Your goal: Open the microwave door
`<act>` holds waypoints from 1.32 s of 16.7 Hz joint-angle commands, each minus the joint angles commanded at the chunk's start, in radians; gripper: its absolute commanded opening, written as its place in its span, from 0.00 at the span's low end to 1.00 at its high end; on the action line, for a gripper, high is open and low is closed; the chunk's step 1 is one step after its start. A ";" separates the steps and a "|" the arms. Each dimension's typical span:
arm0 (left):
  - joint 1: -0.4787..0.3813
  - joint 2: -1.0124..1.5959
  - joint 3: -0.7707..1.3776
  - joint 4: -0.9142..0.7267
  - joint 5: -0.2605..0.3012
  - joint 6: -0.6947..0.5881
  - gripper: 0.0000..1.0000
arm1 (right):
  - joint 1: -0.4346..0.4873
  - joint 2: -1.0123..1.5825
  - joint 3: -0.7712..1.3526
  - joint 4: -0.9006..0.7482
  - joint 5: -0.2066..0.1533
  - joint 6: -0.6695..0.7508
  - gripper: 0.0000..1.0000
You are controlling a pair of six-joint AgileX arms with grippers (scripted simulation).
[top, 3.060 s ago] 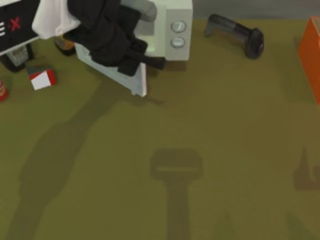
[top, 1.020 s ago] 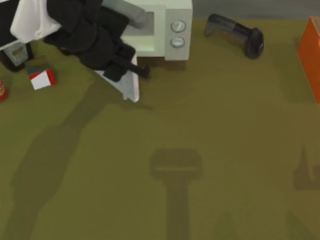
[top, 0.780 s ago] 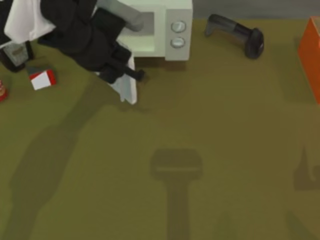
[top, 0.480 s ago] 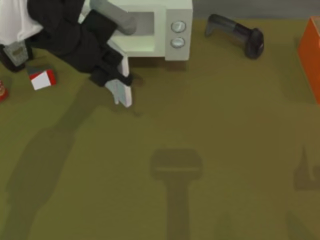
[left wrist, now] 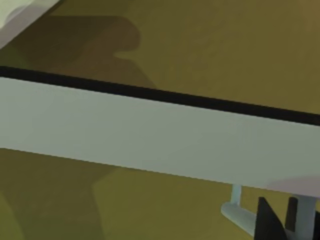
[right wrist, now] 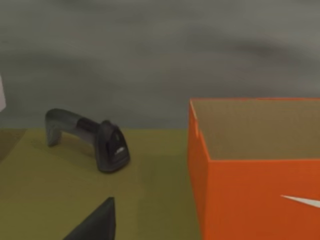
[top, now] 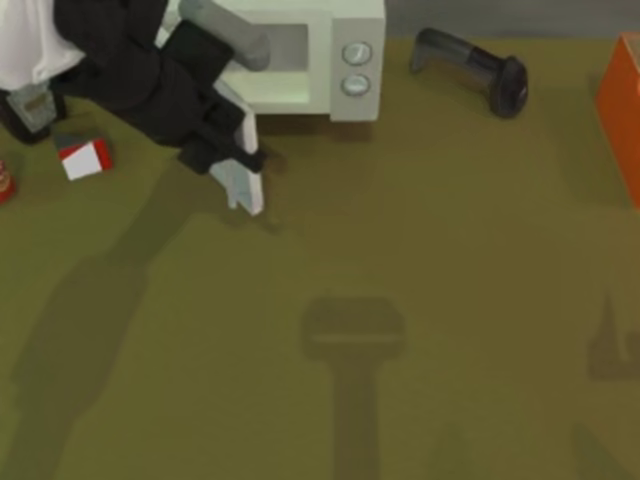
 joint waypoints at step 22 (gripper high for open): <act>0.031 -0.015 -0.013 -0.019 0.045 0.084 0.00 | 0.000 0.000 0.000 0.000 0.000 0.000 1.00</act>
